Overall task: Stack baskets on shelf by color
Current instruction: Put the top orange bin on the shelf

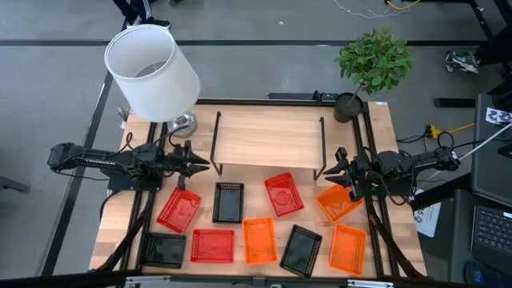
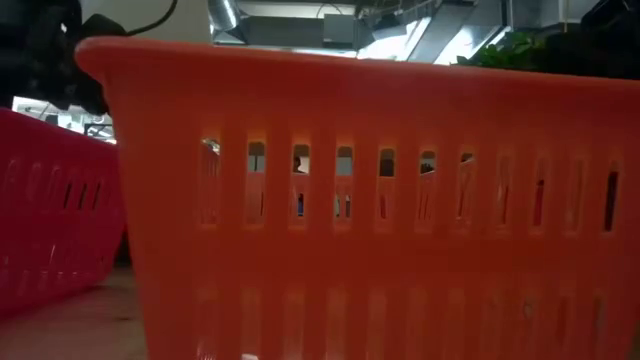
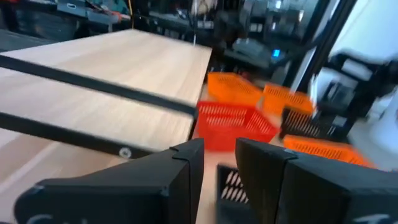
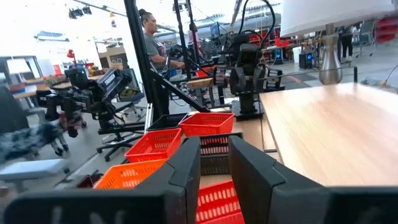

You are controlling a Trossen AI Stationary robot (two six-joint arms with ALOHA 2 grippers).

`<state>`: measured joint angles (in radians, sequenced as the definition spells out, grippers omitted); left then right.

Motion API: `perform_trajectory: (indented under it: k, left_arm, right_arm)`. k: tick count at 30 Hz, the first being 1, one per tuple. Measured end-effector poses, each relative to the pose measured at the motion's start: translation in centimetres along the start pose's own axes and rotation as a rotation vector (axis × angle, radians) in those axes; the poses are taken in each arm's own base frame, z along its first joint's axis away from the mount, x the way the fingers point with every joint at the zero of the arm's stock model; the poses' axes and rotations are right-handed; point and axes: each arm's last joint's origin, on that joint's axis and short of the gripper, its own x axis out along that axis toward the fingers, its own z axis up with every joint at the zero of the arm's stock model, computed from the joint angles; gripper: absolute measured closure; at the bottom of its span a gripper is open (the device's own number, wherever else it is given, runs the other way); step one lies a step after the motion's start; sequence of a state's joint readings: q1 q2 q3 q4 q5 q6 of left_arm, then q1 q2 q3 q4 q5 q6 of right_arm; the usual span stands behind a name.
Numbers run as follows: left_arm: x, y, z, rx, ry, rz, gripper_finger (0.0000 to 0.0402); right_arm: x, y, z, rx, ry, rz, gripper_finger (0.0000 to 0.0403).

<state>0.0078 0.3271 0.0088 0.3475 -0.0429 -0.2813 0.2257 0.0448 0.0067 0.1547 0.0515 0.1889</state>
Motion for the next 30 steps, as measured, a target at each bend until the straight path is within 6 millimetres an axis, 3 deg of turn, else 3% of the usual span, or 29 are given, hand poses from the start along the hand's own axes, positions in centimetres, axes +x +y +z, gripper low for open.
perform_trajectory:
  k: [6, 9, 13, 16, 20, 23, 26, 30]
  left_arm:
    - [-0.1, -0.3, 1.5, 0.003, -0.154, -0.021, 0.0317]
    - [-0.2, -0.3, 1.8, 0.008, -0.192, 0.009, 0.0317]
    - [-0.2, -0.3, 1.8, 0.038, -0.197, 0.015, 0.0317]
    - [-0.2, -0.3, 1.8, 0.042, -0.197, 0.015, 0.0317]
    - [-0.2, -0.3, 1.8, 0.042, -0.197, 0.018, 0.0317]
    - [-0.2, -0.3, 1.8, 0.042, -0.197, 0.023, 0.0317]
    - [-0.2, -0.3, 1.8, 0.075, -0.195, 0.027, 0.0317]
    - [-0.2, -0.3, 1.8, 0.118, -0.194, 0.031, 0.0317]
  right_arm:
    - [0.0, 0.2, 1.0, 0.114, -0.102, 0.019, 0.0317]
    - [-0.2, 0.5, 2.4, 0.191, -0.235, 0.086, 0.0317]
    - [-1.3, 1.7, 5.3, 0.045, -0.485, 0.361, 0.0317]
    - [-1.9, 2.8, 8.6, -0.078, -0.547, 0.52, 0.0317]
    - [-0.7, 3.7, 13.6, -0.072, -0.326, 0.465, 0.0317]
    - [0.5, 3.9, 16.7, 0.044, -0.042, 0.247, 0.0317]
    - [1.7, 3.9, 18.8, 0.185, 0.228, 0.007, 0.0317]
    - [3.6, 4.2, 20.5, 0.372, 0.496, -0.177, 0.0317]
